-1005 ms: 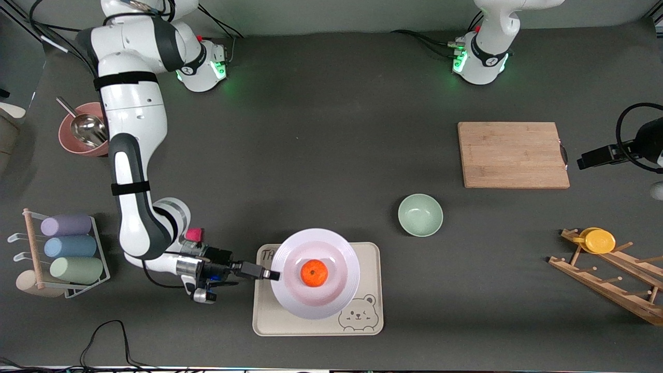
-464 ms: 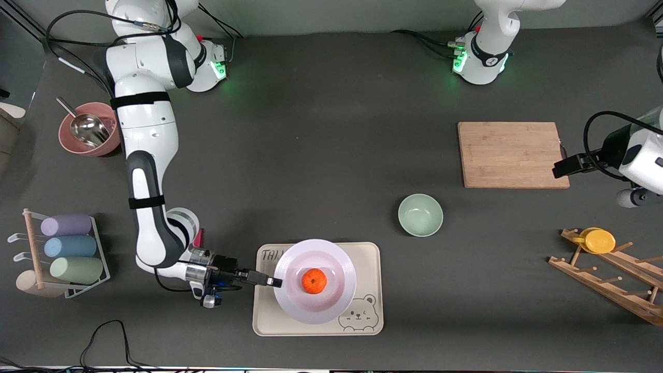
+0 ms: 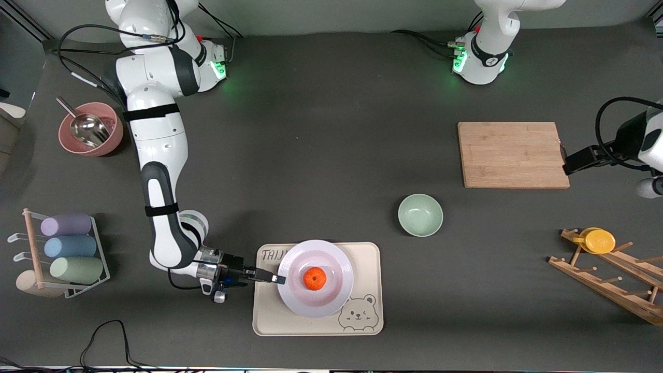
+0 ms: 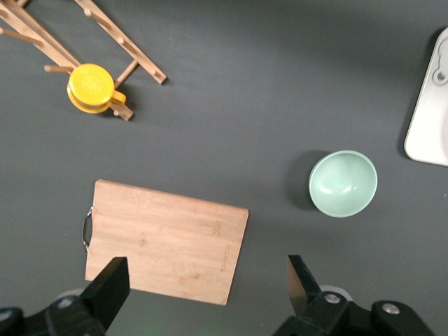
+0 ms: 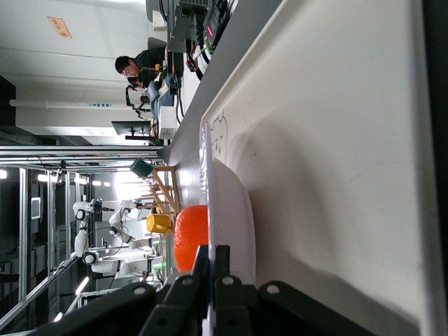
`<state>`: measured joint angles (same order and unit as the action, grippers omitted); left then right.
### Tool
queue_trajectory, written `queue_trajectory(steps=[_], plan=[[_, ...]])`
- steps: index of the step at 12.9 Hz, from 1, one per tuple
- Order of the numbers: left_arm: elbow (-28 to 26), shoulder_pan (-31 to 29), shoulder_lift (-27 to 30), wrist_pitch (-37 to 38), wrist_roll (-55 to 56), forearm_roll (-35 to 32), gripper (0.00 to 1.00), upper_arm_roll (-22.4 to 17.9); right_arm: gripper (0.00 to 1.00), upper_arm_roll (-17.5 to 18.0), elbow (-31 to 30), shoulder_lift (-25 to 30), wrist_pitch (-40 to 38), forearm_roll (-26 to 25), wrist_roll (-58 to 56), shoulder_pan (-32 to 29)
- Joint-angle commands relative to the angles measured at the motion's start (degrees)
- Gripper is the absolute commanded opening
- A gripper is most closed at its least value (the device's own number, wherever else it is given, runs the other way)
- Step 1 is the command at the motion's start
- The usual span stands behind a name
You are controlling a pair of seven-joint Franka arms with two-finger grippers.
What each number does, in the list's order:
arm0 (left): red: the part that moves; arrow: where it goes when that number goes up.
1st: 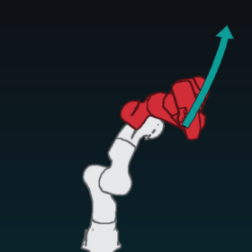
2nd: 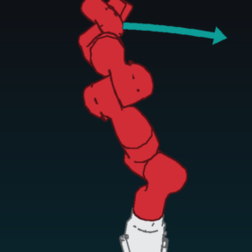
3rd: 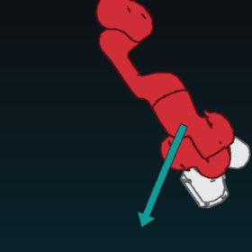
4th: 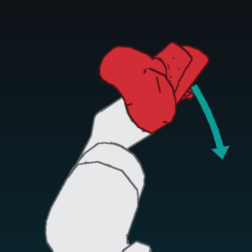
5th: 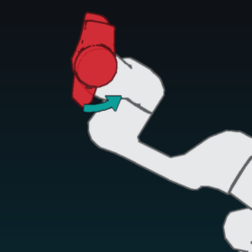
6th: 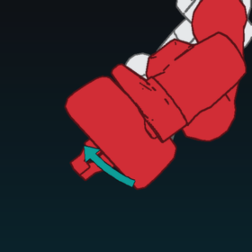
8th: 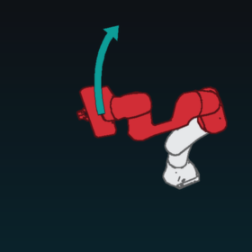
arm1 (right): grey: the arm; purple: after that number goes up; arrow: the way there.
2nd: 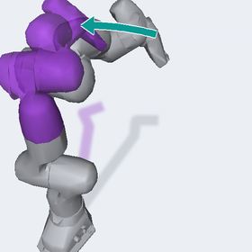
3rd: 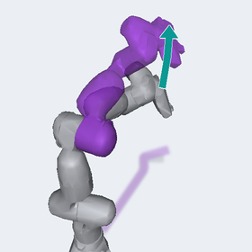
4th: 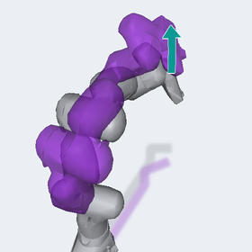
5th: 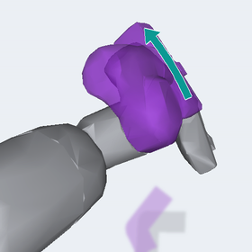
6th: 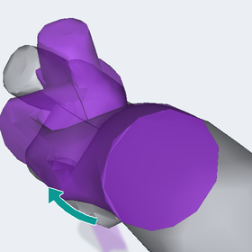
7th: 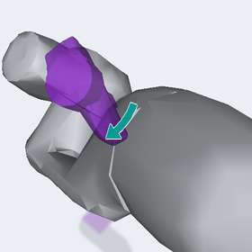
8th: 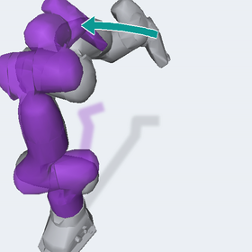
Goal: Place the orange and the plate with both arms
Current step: 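Lower the plate onto the tray and open the right gripper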
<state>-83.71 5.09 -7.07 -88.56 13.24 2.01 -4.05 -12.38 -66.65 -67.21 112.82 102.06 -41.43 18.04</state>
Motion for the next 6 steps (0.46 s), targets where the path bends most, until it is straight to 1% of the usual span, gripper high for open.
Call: queue_trajectory(steps=[1, 2, 3, 4, 5, 6], plan=[[-0.7, -0.3, 1.3, -0.5, 1.2, -0.1, 1.00, -0.2, 0.00, 0.2, 2.0, -1.7, 0.7, -0.5, -2.5, 0.0], [-0.3, -0.4, 1.3, -0.1, 1.4, -0.1, 1.00, -0.2, 0.10, 0.2, 1.9, -1.7, 0.7, -0.5, -2.4, 0.0], [-0.1, -0.3, 1.3, 0.0, 3.4, -0.2, 1.00, -0.2, 0.37, 0.2, 1.9, -1.7, 0.7, -0.5, -2.3, 0.0], [0.0, -0.3, 1.4, -0.1, 4.4, -0.4, 1.00, -0.1, 0.52, 0.2, 1.9, -1.7, 0.7, -0.5, -2.1, 0.0], [0.2, 0.0, 1.3, 0.0, 4.8, -1.0, 1.00, 0.0, 0.59, 0.2, 1.8, -1.6, 0.7, -0.7, -1.7, 0.0], [0.3, 0.0, 1.4, 0.1, 4.8, -1.6, 1.00, 0.1, 0.62, 0.2, 1.7, -1.5, 0.7, -1.1, -1.6, -0.1]])
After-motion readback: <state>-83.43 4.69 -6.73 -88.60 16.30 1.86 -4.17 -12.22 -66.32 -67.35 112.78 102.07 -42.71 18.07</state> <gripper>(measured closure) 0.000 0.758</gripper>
